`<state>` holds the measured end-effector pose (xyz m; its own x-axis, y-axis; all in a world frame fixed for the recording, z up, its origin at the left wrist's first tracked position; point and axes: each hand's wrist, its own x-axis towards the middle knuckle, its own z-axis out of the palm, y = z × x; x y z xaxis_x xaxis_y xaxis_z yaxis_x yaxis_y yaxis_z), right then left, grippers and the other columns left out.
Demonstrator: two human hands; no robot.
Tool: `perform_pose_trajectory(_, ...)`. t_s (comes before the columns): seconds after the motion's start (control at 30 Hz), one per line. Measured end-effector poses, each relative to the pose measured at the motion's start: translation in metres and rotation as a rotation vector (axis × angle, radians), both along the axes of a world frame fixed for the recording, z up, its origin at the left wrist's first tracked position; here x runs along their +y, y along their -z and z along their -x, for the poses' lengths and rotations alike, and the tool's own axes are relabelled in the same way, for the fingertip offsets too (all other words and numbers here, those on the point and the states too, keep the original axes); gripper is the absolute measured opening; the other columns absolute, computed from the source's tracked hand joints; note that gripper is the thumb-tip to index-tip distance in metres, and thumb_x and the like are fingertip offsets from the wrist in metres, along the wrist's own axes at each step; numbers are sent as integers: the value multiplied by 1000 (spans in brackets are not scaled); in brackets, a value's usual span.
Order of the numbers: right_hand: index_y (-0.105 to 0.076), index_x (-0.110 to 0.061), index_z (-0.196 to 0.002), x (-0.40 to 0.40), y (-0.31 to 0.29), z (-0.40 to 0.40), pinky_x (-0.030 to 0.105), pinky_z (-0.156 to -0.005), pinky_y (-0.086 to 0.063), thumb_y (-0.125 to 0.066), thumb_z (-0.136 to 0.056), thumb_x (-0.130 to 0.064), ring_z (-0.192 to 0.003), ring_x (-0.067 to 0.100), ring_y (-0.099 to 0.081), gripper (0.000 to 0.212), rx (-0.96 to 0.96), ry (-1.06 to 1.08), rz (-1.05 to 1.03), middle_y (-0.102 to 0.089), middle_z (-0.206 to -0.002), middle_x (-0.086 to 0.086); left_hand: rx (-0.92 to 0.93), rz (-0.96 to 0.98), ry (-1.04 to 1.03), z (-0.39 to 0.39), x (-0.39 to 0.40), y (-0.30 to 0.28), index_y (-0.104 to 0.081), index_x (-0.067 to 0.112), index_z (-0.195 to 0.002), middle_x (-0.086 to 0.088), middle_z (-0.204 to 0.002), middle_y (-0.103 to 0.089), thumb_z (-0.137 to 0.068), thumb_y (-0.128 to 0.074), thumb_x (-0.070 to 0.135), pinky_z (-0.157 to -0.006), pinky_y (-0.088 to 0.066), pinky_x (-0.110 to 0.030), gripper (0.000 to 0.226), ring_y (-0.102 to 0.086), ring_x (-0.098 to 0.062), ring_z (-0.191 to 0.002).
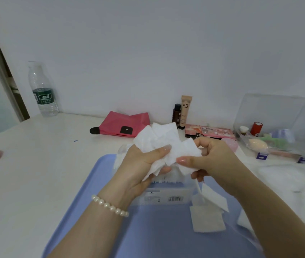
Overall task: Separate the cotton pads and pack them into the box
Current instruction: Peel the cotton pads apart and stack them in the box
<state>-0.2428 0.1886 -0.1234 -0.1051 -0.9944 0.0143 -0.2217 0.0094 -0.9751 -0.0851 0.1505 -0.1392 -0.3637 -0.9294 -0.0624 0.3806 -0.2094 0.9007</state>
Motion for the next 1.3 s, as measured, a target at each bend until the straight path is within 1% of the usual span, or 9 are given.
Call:
perform_pose_trajectory(0.17,-59,-2,-84,-2,-5,13,21,-40,-50,-72,-53,-15,-45,24,-64,36,-152,9,13,-69,-68,21,40,-3,-45,-2,-2,1,-63,11,-90,1,-73,-73,-81,-63,-3,-48,-53,-20,16,-69,-12,-63)
perform_pose_trajectory(0.3,-63,-5,-86,1,-4,15,23,-41,-51,-72,-65,-12,-47,23,-64,24,-68,-7,33,-70,-69,17,56,1,-18,-2,-1,2,-64,10,-90,0,-74,-73,-82,-63,-3,-48,-53,-21,15,-69,-12,-65)
perform_pose_trajectory(0.43,-70,-18,-88,4,-2,10,22,-45,-52,-65,-82,-12,-55,15,-64,10,144,-41,114,-72,-73,8,58,5,-1,0,0,5,-64,10,-97,1,-79,-74,-81,-63,-3,-48,-53,-21,21,-70,-12,-67)
perform_pose_trajectory(0.6,-71,-32,-74,0,5,10,15,-62,-52,-68,-78,-4,-68,1,-63,28,238,69,445,-70,-72,-18,90,-29,6,4,1,6,-64,10,-95,-1,-81,-75,-81,-62,-5,-54,-57,-24,20,-71,-15,-71)
perform_pose_trajectory(0.73,-74,-38,-74,0,0,17,12,-69,-49,-65,-80,-6,-76,-4,-63,33,24,177,577,-71,-77,-21,166,-66,24,5,-3,-8,-63,3,-100,-9,-92,-74,-82,-60,-9,-57,-58,-28,22,-72,-21,-77)
perform_pose_trajectory(0.83,-75,-28,-70,1,-9,28,19,-61,-51,-71,-69,-31,-66,3,-64,5,-237,282,511,-71,-69,-11,140,6,3,5,-11,-17,-64,3,-97,-9,-90,-74,-80,-62,-11,-59,-59,-29,22,-72,-23,-79)
perform_pose_trajectory(0.97,-76,-17,-69,5,-15,27,25,-58,-55,-78,-46,-35,-69,14,-69,29,-437,15,356,-73,-74,3,34,64,56,14,-12,-13,-65,3,-99,-10,-95,-72,-77,-64,-13,-64,-59,-29,27,-71,-21,-81)
perform_pose_trajectory(1.07,-70,-16,-64,4,-9,14,37,-56,-54,-75,-54,-28,-67,26,-68,16,-196,47,259,-72,-74,8,-15,76,232,21,-7,-4,-65,5,-107,-9,-104,-72,-79,-61,-10,-73,-59,-32,32,-70,-23,-92)
perform_pose_trajectory(1.3,-63,-16,-66,1,2,4,21,-43,-47,-73,-74,-10,-57,8,-59,14,-12,194,332,-64,-68,6,66,-40,287,10,-11,2,-63,6,-101,-10,-97,-73,-76,-55,-3,-67,-58,-32,27,-71,-21,-82)
